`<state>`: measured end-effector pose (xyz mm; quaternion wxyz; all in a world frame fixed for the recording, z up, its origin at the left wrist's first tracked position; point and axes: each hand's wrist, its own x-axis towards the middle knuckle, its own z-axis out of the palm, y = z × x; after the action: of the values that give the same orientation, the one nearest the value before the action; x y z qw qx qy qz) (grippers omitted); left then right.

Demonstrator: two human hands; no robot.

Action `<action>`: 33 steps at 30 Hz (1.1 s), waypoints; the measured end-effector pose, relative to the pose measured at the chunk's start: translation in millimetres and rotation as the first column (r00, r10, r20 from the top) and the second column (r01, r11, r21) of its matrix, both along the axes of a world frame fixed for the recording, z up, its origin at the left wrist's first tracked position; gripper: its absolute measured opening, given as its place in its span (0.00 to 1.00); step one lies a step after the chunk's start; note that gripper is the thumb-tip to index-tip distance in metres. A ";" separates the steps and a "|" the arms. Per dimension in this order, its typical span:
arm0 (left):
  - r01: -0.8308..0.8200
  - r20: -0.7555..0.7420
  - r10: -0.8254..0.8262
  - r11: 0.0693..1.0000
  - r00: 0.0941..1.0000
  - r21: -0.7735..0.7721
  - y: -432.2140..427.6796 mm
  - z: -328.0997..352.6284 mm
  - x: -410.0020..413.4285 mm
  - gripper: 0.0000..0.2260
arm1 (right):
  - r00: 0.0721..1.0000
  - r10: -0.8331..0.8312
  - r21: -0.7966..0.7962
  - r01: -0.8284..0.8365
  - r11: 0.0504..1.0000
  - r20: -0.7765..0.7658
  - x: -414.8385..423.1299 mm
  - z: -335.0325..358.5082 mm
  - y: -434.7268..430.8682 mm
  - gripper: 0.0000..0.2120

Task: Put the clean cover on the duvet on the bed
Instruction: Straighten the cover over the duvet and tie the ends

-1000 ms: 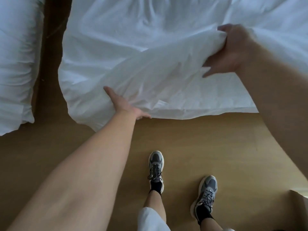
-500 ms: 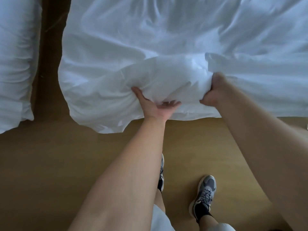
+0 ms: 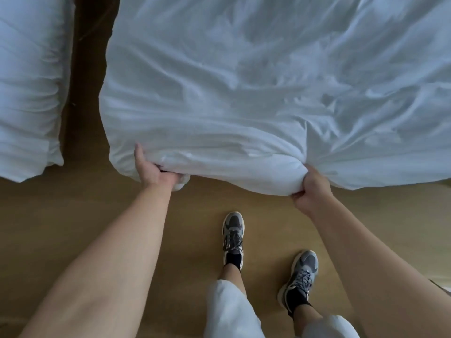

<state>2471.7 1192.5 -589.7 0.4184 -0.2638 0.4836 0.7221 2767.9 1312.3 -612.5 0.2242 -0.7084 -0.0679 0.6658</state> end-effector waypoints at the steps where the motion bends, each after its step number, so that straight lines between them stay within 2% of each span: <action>1: 0.037 -0.002 -0.037 0.999 0.999 -0.006 -1.7 -1.3 -8.8 0.27 | 1.000 0.014 0.014 -0.014 1.000 -0.002 5.8 -4.3 -3.5 0.09; 4: 0.284 0.098 -0.272 0.948 0.957 -0.145 -22.7 -19.8 -2.5 0.23 | 1.000 -0.020 0.027 0.019 0.999 0.018 14.0 -15.9 -20.0 0.10; 6: 0.371 0.127 -0.350 0.895 0.928 -0.248 -44.4 -22.1 -8.7 0.19 | 0.998 -0.012 0.018 0.011 1.000 0.069 9.4 -18.3 -28.8 0.11; 8: 0.281 0.101 -0.262 0.905 0.960 -0.320 -51.1 -23.7 -29.0 0.17 | 0.996 0.000 0.003 0.000 1.000 0.093 -2.1 -15.2 -32.0 0.11; 10: 0.156 0.079 -0.138 0.940 0.987 -0.304 -38.1 -22.6 -31.1 0.16 | 0.997 -0.026 -0.002 0.027 1.000 0.069 -9.4 -15.7 -33.4 0.13; 11: 0.152 0.077 -0.136 0.953 0.988 -0.262 -30.2 -22.6 -16.2 0.14 | 0.998 -0.032 -0.004 0.032 0.999 0.055 -8.3 -14.9 -33.6 0.14; 12: 0.223 0.083 -0.209 0.944 0.974 -0.244 -26.9 -25.8 5.2 0.14 | 0.998 -0.028 -0.005 0.028 1.000 0.050 -4.4 -13.4 -33.8 0.13; 14: 0.384 0.116 -0.366 0.879 0.923 -0.283 -35.2 -30.0 27.8 0.16 | 0.998 -0.005 -0.005 0.005 1.000 0.060 3.1 -10.4 -33.6 0.10; 15: 0.360 0.093 -0.352 0.851 0.931 -0.382 -40.7 -32.2 22.3 0.19 | 0.998 0.013 -0.009 -0.013 1.000 0.059 4.5 -9.9 -35.2 0.10; 17: 0.146 -0.031 -0.196 0.819 0.980 -0.556 -50.4 -39.3 -0.5 0.23 | 0.998 0.055 -0.019 -0.054 0.998 0.041 -0.9 -9.3 -39.7 0.12; 18: 0.090 -0.046 -0.137 0.834 0.989 -0.544 -50.6 -42.2 -2.1 0.23 | 0.998 0.054 -0.033 -0.052 0.998 0.046 -4.6 -9.7 -40.4 0.13; 19: 0.119 0.005 -0.133 0.870 0.991 -0.478 -47.5 -40.8 3.5 0.22 | 0.998 0.033 -0.052 -0.030 0.998 0.051 -7.3 -9.4 -40.8 0.13; 20: 0.200 0.070 -0.188 0.884 0.980 -0.421 -44.1 -38.8 17.4 0.20 | 0.998 0.015 -0.068 -0.011 0.998 0.063 -8.1 -9.0 -40.6 0.14; 21: 0.253 0.079 -0.243 0.866 0.967 -0.431 -45.5 -39.8 28.8 0.20 | 0.997 0.016 -0.072 -0.011 0.997 0.073 -6.6 -9.4 -39.5 0.14; 22: 0.238 0.060 -0.240 0.838 0.969 -0.491 -47.3 -43.1 28.5 0.20 | 0.997 0.033 -0.066 -0.028 0.997 0.076 -3.8 -10.4 -38.5 0.15; 24: 0.086 -0.049 -0.148 0.778 0.988 -0.622 -53.6 -46.8 12.2 0.24 | 0.997 0.052 -0.061 -0.049 0.997 0.062 -2.3 -12.3 -41.1 0.15; 25: 0.042 -0.081 -0.111 0.805 0.991 -0.592 -55.9 -50.2 8.4 0.24 | 0.997 0.046 -0.059 -0.042 0.997 0.057 -3.8 -13.0 -41.5 0.15; 26: 0.071 -0.047 -0.108 0.868 0.993 -0.492 -51.2 -44.1 18.8 0.25 | 0.998 0.020 -0.065 -0.016 0.998 0.054 -7.0 -13.0 -42.1 0.15; 27: 0.163 0.062 -0.151 0.920 0.987 -0.356 -41.6 -37.0 43.7 0.26 | 0.999 -0.003 -0.075 0.007 0.997 0.049 -11.5 -11.3 -42.2 0.15; 29: 0.366 0.270 -0.323 0.921 0.907 -0.130 -15.8 -23.3 125.6 0.33 | 0.997 0.054 -0.065 -0.051 0.997 0.048 -17.0 -7.4 -39.9 0.16; 31: 0.470 0.375 -0.458 0.880 0.806 0.066 16.5 -10.2 202.2 0.39 | 0.982 0.163 -0.047 -0.160 0.986 0.096 -6.8 -10.3 -34.7 0.18; 32: 0.480 0.422 -0.463 0.874 0.780 0.072 34.0 -5.0 227.7 0.37 | 0.978 0.177 -0.044 -0.173 0.984 0.107 1.8 -11.1 -32.2 0.18; 33: 0.465 0.434 -0.440 0.884 0.786 0.054 50.7 -5.2 243.1 0.32 | 0.990 0.131 -0.038 -0.128 0.991 0.060 9.8 -11.6 -29.6 0.17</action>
<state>2714.8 1243.2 -594.9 0.6685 -0.3061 0.4469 0.5097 2777.8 1282.7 -624.1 0.1662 -0.7265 -0.1094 0.6577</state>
